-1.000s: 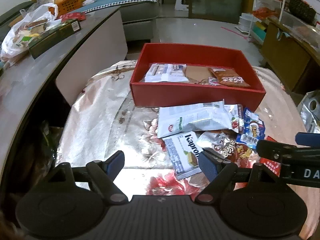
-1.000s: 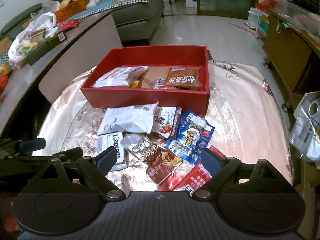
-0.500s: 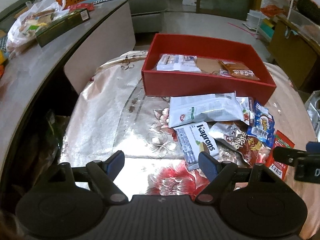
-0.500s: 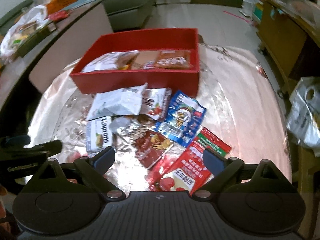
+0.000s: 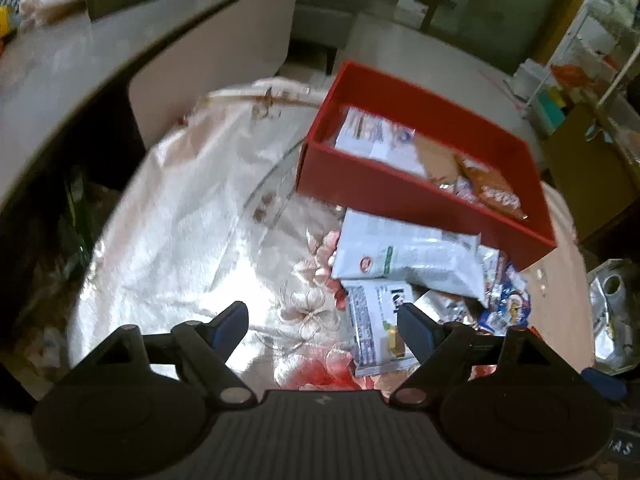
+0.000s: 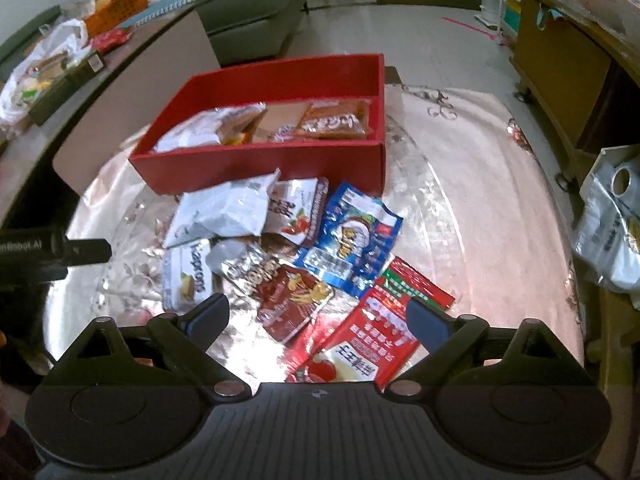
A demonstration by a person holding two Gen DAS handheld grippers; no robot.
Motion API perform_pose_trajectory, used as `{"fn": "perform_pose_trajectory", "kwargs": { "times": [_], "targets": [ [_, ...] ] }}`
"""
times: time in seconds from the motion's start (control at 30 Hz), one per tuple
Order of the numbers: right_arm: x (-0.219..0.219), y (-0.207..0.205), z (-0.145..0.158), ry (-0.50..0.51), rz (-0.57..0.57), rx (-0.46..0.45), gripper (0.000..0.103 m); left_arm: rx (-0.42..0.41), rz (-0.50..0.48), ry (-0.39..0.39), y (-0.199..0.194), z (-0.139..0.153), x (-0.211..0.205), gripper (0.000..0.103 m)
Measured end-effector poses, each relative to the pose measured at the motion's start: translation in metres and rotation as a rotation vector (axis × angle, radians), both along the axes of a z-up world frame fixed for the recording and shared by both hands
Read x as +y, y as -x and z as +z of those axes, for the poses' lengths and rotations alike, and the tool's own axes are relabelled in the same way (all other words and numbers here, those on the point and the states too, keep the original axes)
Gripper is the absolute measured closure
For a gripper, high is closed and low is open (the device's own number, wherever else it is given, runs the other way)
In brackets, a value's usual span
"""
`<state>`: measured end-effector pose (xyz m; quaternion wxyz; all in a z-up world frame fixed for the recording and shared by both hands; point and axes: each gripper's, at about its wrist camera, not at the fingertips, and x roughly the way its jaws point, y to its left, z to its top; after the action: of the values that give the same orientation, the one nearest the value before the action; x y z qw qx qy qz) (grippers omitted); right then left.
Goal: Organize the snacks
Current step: 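Grasp the white clear snack packet with the left tool while the right tool approaches the red packet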
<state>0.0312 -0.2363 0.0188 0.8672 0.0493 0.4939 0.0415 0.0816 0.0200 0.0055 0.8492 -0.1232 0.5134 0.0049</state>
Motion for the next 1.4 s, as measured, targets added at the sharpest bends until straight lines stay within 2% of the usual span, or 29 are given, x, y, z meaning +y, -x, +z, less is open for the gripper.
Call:
{"fn": "perform_pose_trajectory", "kwargs": {
  "times": [0.07, 0.3, 0.47, 0.67, 0.73, 0.8, 0.93, 1.03, 1.17, 1.27, 1.4],
  "targets": [
    [-0.002, -0.001, -0.002, -0.007, 0.0, 0.01, 0.005, 0.028, -0.001, 0.003, -0.008, -0.007, -0.005, 0.027],
    [-0.008, 0.001, 0.001, -0.039, 0.012, 0.006, 0.003, -0.019, -0.105, -0.048, -0.04, -0.009, -0.044, 0.027],
    [-0.02, 0.001, -0.002, -0.054, 0.0, 0.017, 0.003, -0.028, -0.239, -0.059, -0.069, -0.024, -0.075, 0.027],
    [-0.026, -0.001, -0.007, -0.057, -0.002, 0.039, 0.002, -0.072, -0.426, -0.146, -0.097, -0.034, -0.111, 0.027],
    [-0.026, -0.002, -0.008, -0.059, 0.007, 0.045, 0.002, -0.057, -0.514, -0.164, -0.106, -0.041, -0.118, 0.022],
    [-0.025, -0.003, -0.01, -0.064, 0.014, 0.05, 0.002, -0.033, -0.545, -0.155, -0.112, -0.047, -0.117, 0.019],
    [-0.025, -0.008, -0.013, -0.065, 0.021, 0.061, 0.002, 0.023, -0.5, -0.066, -0.115, -0.053, -0.091, 0.014],
    [-0.025, -0.009, -0.009, -0.087, 0.025, 0.052, 0.002, 0.085, -0.449, 0.019, -0.099, -0.053, -0.068, 0.014],
    [-0.023, -0.005, -0.003, -0.11, 0.039, 0.034, 0.001, 0.152, -0.472, 0.009, -0.061, -0.048, -0.059, 0.014],
    [-0.024, -0.003, -0.002, -0.119, 0.039, 0.034, 0.001, 0.136, -0.457, -0.008, -0.029, -0.04, -0.051, 0.014],
    [-0.03, 0.0, 0.003, -0.143, 0.019, 0.022, 0.0, 0.084, -0.319, 0.089, -0.026, -0.025, -0.035, 0.014]
  ]
}}
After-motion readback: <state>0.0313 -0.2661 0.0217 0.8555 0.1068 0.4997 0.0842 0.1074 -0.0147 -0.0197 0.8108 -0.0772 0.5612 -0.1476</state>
